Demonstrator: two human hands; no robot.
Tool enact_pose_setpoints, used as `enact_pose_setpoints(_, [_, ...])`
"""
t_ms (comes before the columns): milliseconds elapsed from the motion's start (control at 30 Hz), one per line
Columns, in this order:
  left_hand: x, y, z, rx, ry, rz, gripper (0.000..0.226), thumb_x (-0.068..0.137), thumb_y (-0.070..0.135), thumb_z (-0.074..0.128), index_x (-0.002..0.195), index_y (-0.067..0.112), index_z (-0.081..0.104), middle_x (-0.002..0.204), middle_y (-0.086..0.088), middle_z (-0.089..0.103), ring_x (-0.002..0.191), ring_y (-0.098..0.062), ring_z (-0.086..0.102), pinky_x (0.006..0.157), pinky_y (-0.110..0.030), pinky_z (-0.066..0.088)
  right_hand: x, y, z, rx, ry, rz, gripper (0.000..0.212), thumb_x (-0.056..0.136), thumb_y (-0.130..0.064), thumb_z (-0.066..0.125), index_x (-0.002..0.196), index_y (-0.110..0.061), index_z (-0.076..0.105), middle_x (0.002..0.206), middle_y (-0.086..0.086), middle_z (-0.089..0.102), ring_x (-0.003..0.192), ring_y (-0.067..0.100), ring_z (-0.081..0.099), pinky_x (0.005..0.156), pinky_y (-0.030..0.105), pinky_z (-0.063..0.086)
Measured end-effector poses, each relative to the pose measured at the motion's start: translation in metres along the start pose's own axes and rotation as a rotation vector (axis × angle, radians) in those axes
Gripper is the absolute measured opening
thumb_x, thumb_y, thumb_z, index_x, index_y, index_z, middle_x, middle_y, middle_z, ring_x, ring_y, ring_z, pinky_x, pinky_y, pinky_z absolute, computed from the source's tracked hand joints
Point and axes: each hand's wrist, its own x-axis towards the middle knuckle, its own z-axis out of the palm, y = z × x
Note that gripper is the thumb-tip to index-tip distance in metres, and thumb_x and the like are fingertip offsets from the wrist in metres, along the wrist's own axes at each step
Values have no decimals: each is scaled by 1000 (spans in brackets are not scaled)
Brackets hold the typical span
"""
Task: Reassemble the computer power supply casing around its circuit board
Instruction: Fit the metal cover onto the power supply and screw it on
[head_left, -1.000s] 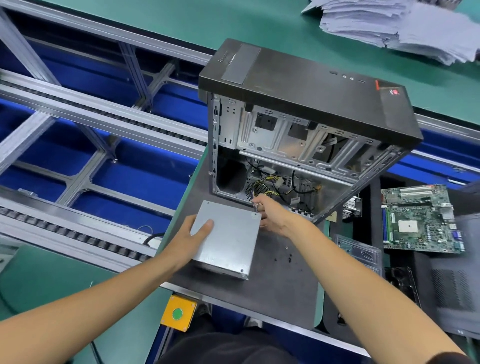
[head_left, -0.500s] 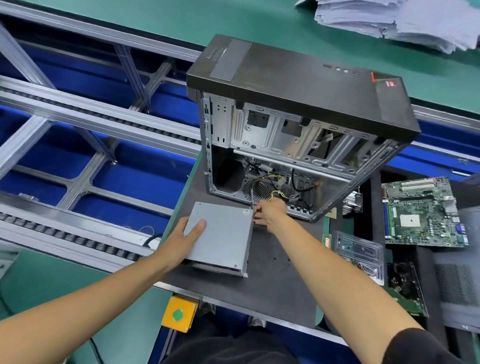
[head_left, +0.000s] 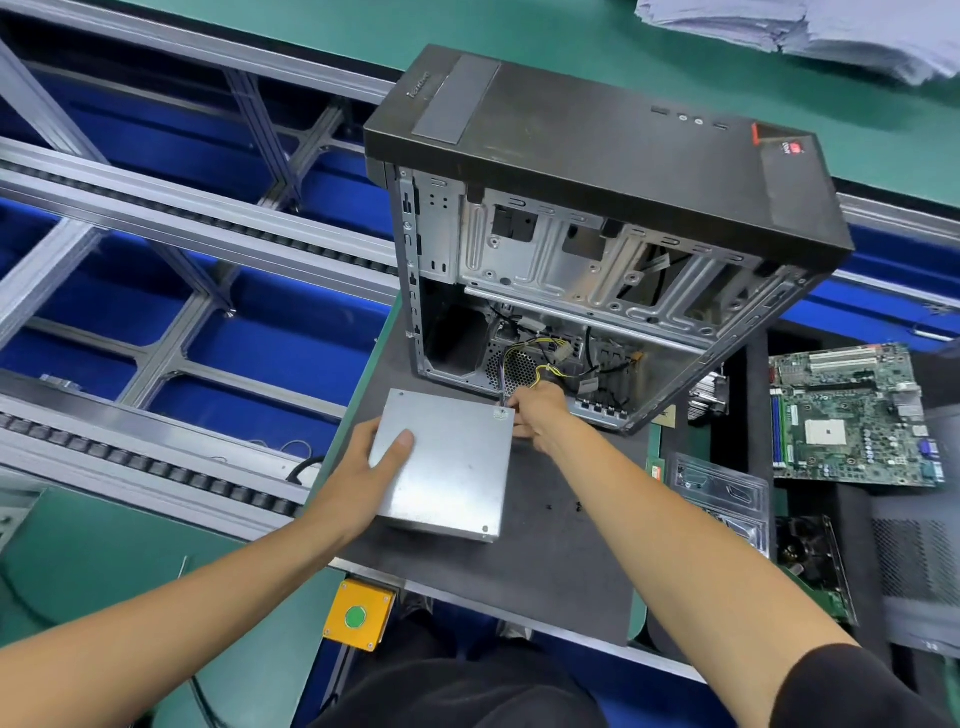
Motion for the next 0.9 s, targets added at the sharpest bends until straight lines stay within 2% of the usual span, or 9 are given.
enact_pose_setpoints(100, [-1,1,0,4,-5,-3,59,79,91,43,129,61,34,119,43,47,116,-4,52,98,-34,37,0,-1,1,-20,4,2,19,93,3,46,82,-12,43,79,12,58,76,31,63,39,26,49])
enact_pose_setpoints(167, [-2,2,0,7,1,1,61,78,91,43,131,61,34,120,43,47,118,-5,51,98,-34,36,-1,-1,0,-17,5,2,20,94,3,46,81,-12,43,76,11,56,72,30,63,35,23,45])
enact_pose_setpoints(267, [-3,1,1,9,-4,-4,68,72,96,42,129,60,33,123,37,49,115,-3,53,98,-35,38,-1,-2,0,-24,7,-6,20,94,4,45,81,-11,43,69,9,53,54,22,59,34,20,42])
enact_pose_setpoints(367, [-4,2,1,-5,-2,-12,72,66,101,41,124,58,33,118,42,46,108,8,52,95,-35,40,-1,-1,0,-54,10,-14,19,95,3,43,83,-11,44,65,6,51,35,11,53,34,19,41])
enact_pose_setpoints(433, [-6,1,2,-10,0,-25,75,65,101,41,123,54,34,121,33,51,111,-1,56,98,-39,45,-2,-2,0,-71,19,-17,19,95,4,43,83,-11,44,65,7,50,29,9,49,32,17,37])
enact_pose_setpoints(567, [-10,5,8,45,-4,-23,70,69,97,42,121,51,34,134,14,53,118,-18,59,103,-48,47,-3,-5,-2,-128,54,-35,21,94,3,46,78,-11,44,67,8,50,26,10,45,30,13,30])
enact_pose_setpoints(667, [-10,12,9,132,-8,-24,71,70,97,34,123,51,30,138,14,49,117,-20,55,96,-43,44,-4,-6,-3,-137,55,-23,19,93,4,47,80,-10,45,66,9,49,25,11,42,30,12,28])
enact_pose_setpoints(800, [-7,8,3,101,-55,-51,80,70,97,37,132,46,31,141,12,48,124,-20,53,105,-46,42,-3,-6,-3,-103,21,-3,18,92,7,45,84,-10,43,69,10,48,25,11,48,29,16,33])
enact_pose_setpoints(900, [-6,3,3,79,-42,-74,80,69,98,39,129,47,32,136,12,53,121,-20,55,107,-48,43,-5,-7,-3,-82,7,3,18,93,7,44,86,-10,43,52,5,49,26,12,49,31,19,41])
